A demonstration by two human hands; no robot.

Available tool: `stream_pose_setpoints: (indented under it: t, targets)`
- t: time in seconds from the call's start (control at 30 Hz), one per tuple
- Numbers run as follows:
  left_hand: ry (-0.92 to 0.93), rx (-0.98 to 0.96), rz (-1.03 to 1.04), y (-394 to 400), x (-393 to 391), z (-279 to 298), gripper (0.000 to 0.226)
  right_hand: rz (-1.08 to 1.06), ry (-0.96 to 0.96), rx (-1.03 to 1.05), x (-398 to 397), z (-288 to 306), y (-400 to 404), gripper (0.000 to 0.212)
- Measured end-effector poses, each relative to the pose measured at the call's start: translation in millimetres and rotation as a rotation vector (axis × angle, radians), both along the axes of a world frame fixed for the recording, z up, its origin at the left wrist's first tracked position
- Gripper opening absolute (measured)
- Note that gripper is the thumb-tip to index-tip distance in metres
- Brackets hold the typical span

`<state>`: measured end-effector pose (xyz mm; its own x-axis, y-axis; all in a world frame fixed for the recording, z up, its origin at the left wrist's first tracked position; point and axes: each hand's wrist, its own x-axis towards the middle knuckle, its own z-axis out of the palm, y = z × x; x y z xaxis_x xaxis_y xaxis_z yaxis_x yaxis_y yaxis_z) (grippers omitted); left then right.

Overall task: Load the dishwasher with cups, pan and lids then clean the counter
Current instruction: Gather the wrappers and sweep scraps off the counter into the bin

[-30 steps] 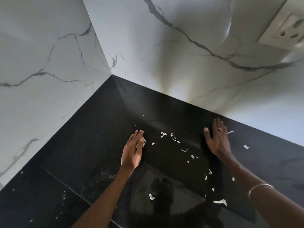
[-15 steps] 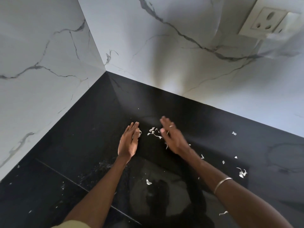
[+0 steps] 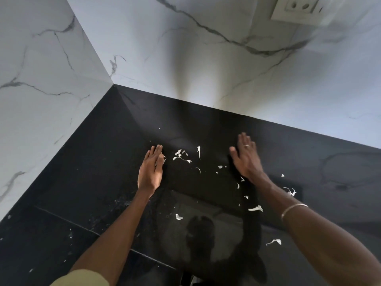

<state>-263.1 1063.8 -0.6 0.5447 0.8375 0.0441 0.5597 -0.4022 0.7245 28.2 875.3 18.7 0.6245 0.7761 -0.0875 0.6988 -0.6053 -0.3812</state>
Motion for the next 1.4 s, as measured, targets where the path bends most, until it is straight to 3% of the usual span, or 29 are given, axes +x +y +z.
stream_pose_setpoints:
  t: [0.17,0.33,0.47,0.57,0.67,0.73,0.8,0.97,1.2,1.3,1.4]
  targets:
    - [-0.054,-0.047,-0.008,-3.1,-0.9,3.9,0.054,0.33,0.115,0.039,-104.1,3.1,64.9,0.06]
    - [-0.06,-0.022,-0.201,-25.4,0.0,10.1,0.052,0.594,0.25,0.088,-183.1,9.7,61.3,0.055]
    - [-0.178,-0.06,-0.18,-45.9,-2.7,6.2,0.055,0.445,0.462,0.288,-150.1,25.5,22.8,0.055]
    - [-0.25,-0.111,-0.162,-63.2,-0.1,5.1,0.052,0.266,0.251,0.372,-78.1,32.0,-38.9,0.051]
    - [-0.28,-0.138,-0.146,-77.0,2.0,4.8,0.051,-0.025,0.019,0.256,0.0,27.5,-107.3,0.06]
    - [-0.289,-0.152,-0.149,-84.9,3.1,3.9,0.051,-0.241,-0.017,0.115,29.7,21.6,-146.9,0.075]
    - [-0.28,-0.161,-0.151,-90.9,4.1,2.2,0.054,-0.316,-0.002,-0.003,35.2,13.8,-168.3,0.084]
    - [-0.281,-0.183,-0.12,-96.5,4.1,-1.0,0.058,-0.163,-0.011,0.011,-21.1,-0.4,-131.1,0.071]
    - [-0.268,-0.166,-0.11,-113.1,3.4,4.1,0.062,0.206,0.099,0.065,-162.0,7.4,-51.1,0.08]
    - [-0.229,-0.157,-0.134,-121.4,1.4,5.7,0.061,0.315,0.209,0.066,-176.5,14.0,-50.2,0.068]
    - [-0.254,-0.139,-0.15,-123.4,-0.1,4.7,0.059,0.243,0.3,0.238,-154.0,26.2,-79.8,0.063]
